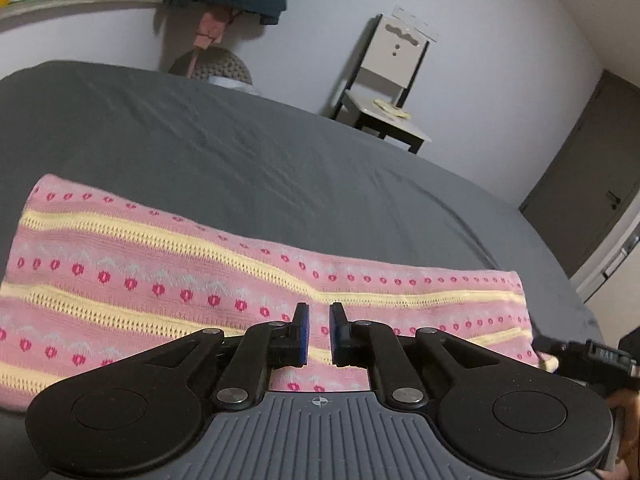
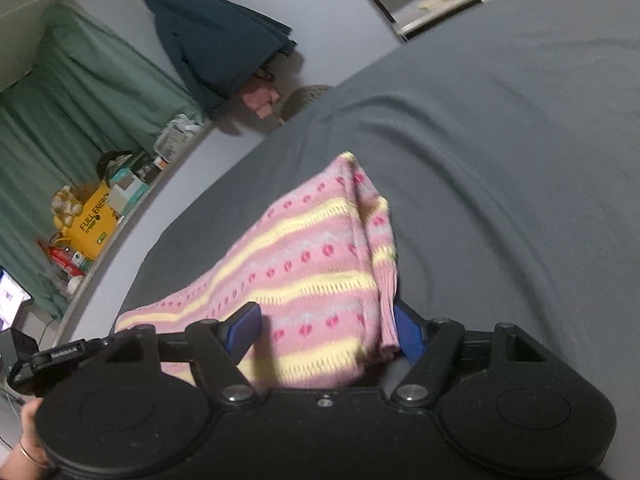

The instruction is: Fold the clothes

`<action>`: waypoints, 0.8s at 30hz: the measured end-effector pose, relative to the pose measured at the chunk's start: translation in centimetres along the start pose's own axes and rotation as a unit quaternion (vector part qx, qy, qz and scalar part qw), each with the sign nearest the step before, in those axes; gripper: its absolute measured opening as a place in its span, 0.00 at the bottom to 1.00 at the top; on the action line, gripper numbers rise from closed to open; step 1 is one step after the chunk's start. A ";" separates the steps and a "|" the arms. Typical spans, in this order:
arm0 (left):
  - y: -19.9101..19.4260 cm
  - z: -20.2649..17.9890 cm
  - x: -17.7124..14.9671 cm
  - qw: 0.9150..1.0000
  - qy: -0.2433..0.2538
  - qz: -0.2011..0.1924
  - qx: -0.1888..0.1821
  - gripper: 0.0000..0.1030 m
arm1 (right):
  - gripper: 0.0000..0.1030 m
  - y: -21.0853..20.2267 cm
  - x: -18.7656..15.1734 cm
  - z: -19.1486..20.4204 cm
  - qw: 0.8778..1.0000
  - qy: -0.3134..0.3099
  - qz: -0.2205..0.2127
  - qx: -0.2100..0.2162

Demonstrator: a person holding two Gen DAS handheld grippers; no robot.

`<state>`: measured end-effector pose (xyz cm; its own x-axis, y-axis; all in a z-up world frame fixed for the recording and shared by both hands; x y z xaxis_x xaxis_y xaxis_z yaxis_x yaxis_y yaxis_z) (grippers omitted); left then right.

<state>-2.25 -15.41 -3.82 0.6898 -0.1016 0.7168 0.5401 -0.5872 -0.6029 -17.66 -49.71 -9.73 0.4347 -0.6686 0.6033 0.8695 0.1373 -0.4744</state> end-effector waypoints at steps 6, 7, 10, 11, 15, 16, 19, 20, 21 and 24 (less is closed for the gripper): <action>-2.0 0.8 0.7 0.999 -0.019 -0.029 -0.015 0.09 | 0.66 0.4 -0.8 0.8 0.999 -0.041 -0.035 -0.007; -2.3 1.0 0.8 0.999 -0.016 -0.034 -0.008 0.09 | 0.60 0.5 -1.0 0.9 0.999 -0.038 -0.034 -0.002; -3.3 2.3 1.5 0.998 -0.011 -0.050 0.032 0.09 | 0.43 0.3 -1.2 1.1 0.999 -0.021 -0.040 -0.010; -3.6 2.8 1.7 0.997 -0.010 -0.055 0.048 0.09 | 0.35 0.2 -1.2 1.1 0.999 -0.011 -0.047 -0.020; -4.4 5.2 2.6 0.993 -0.018 -0.059 0.101 0.09 | 0.16 -0.5 -0.3 1.3 0.992 0.060 -0.104 -0.045; -4.5 5.9 2.7 0.992 -0.023 -0.055 0.113 0.09 | 0.15 -0.6 0.0 2.0 0.990 0.067 -0.118 -0.047; -4.6 8.6 2.7 0.986 -0.043 -0.030 0.161 0.09 | 0.12 -0.4 1.0 5.6 0.987 0.036 -0.143 -0.066; -4.3 9.4 2.5 0.984 -0.055 -0.018 0.168 0.09 | 0.12 -0.2 1.4 7.2 0.986 0.018 -0.148 -0.075; -4.1 10.2 2.4 0.982 -0.067 -0.006 0.175 0.09 | 0.12 0.1 1.8 9.3 0.985 -0.006 -0.148 -0.084; -4.2 11.9 2.2 0.980 -0.122 -0.003 0.155 0.09 | 0.11 1.0 3.1 15.5 0.979 -0.082 -0.149 -0.111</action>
Point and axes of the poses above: each gripper's, at about its wrist camera, not at the fingertips, and y roughly the way its jaws point, z to its left, x to its top, the point moved 6 cm from there along y, roughly the way its jaws point, and after that the axes turned 2 degrees about x, right-handed, at the moved point
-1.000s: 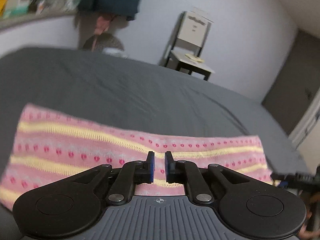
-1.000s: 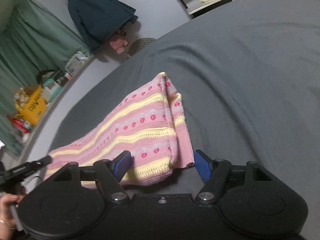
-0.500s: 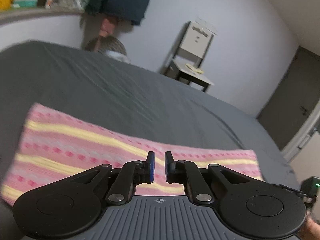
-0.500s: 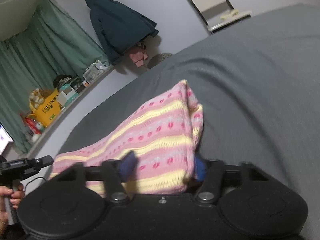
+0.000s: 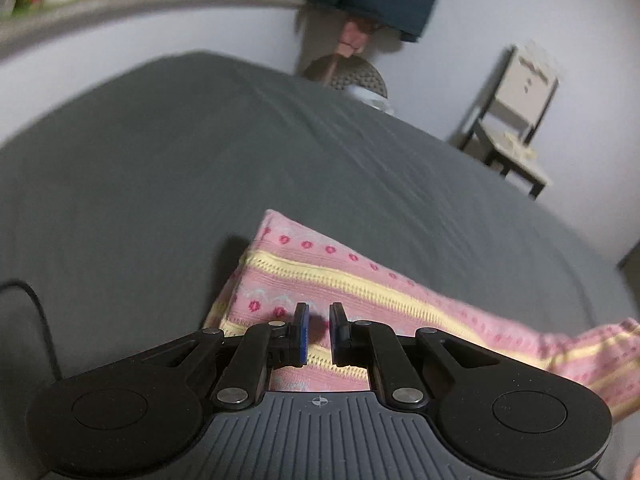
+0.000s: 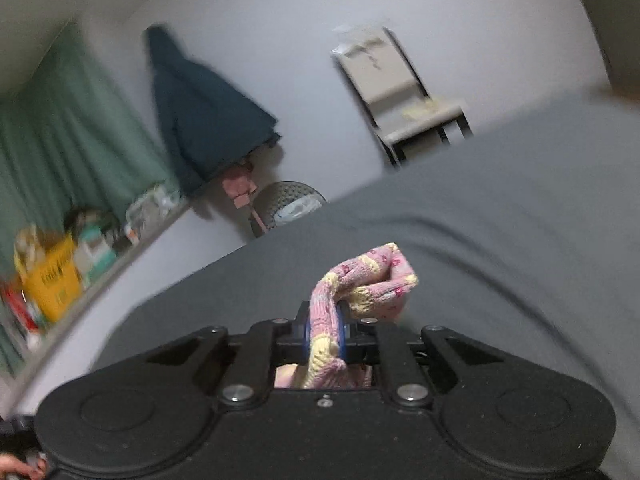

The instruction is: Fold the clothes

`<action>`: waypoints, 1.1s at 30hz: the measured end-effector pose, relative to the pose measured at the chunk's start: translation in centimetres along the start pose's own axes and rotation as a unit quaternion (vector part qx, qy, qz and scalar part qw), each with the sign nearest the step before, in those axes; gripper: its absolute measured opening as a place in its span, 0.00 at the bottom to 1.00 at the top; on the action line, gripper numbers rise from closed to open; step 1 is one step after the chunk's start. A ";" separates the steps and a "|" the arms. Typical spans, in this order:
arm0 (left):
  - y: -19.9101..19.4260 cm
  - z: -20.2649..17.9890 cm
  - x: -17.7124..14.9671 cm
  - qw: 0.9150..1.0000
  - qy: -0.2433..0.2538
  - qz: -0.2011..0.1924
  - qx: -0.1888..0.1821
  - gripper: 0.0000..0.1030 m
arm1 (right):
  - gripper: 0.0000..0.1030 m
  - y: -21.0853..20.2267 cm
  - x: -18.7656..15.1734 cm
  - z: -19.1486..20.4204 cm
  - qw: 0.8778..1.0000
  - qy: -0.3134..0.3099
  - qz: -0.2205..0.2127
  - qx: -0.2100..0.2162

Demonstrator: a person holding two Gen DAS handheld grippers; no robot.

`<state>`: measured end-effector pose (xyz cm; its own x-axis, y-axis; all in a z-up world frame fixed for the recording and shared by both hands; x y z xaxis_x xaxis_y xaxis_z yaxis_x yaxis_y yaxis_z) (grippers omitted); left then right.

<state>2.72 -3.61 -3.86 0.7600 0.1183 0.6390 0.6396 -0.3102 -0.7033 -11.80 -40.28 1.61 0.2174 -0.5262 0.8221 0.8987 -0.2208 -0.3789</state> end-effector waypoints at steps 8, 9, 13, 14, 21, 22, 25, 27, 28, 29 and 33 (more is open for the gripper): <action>0.1 2.6 1.1 0.995 -0.091 -0.022 -0.038 0.09 | 0.11 1.6 -2.3 19.5 0.971 -0.232 -0.001 0.063; 0.1 3.1 1.2 0.993 -0.105 -0.023 -0.045 0.09 | 0.10 2.2 -3.2 21.2 0.967 -0.245 0.003 0.071; 1.0 5.4 1.4 0.987 -0.149 -0.031 -0.060 0.09 | 0.10 4.8 -7.0 27.6 0.952 -0.284 0.025 0.108; 1.3 6.0 1.4 0.984 -0.162 -0.032 -0.059 0.09 | 0.10 5.3 -8.1 29.1 0.948 -0.294 0.030 0.117; 3.8 7.9 1.2 0.969 -0.230 -0.049 -0.080 0.09 | 0.09 9.3 -16.5 34.7 0.919 -0.354 0.087 0.150; 4.0 8.0 1.2 0.969 -0.227 -0.052 -0.079 0.09 | 0.09 9.5 -17.2 35.0 0.917 -0.359 0.089 0.150; 4.1 9.0 1.1 0.968 -0.232 -0.065 -0.072 0.09 | 0.09 9.1 -17.9 35.7 0.912 -0.373 0.076 0.153; 3.9 9.6 1.3 0.961 -0.251 -0.080 -0.084 0.09 | 0.08 7.9 -17.3 35.9 0.912 -0.375 0.051 0.155; 3.9 9.9 1.4 0.957 -0.261 -0.088 -0.087 0.09 | 0.08 7.5 -16.7 35.8 0.918 -0.361 0.040 0.158; 3.8 10.2 1.4 0.954 -0.269 -0.095 -0.091 0.09 | 0.08 7.2 -16.2 35.7 0.923 -0.346 0.034 0.164; 4.8 10.4 1.3 0.947 -0.289 -0.087 -0.109 0.09 | 0.08 8.0 -17.8 34.5 0.929 -0.310 0.070 0.189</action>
<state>7.92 4.87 -9.65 0.6218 0.6620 0.4185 0.7698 -0.4181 -0.4823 4.63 -4.32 -1.40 0.4149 0.0725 0.9070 0.8890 0.1801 -0.4210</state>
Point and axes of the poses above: each gripper's, at about its wrist camera, not at the fingertips, and y roughly the way its jaws point, z to its left, x to its top, the point moved 6 cm from there along y, roughly the way its jaws point, and after that the axes turned 2 degrees about x, right-handed, at the moved point
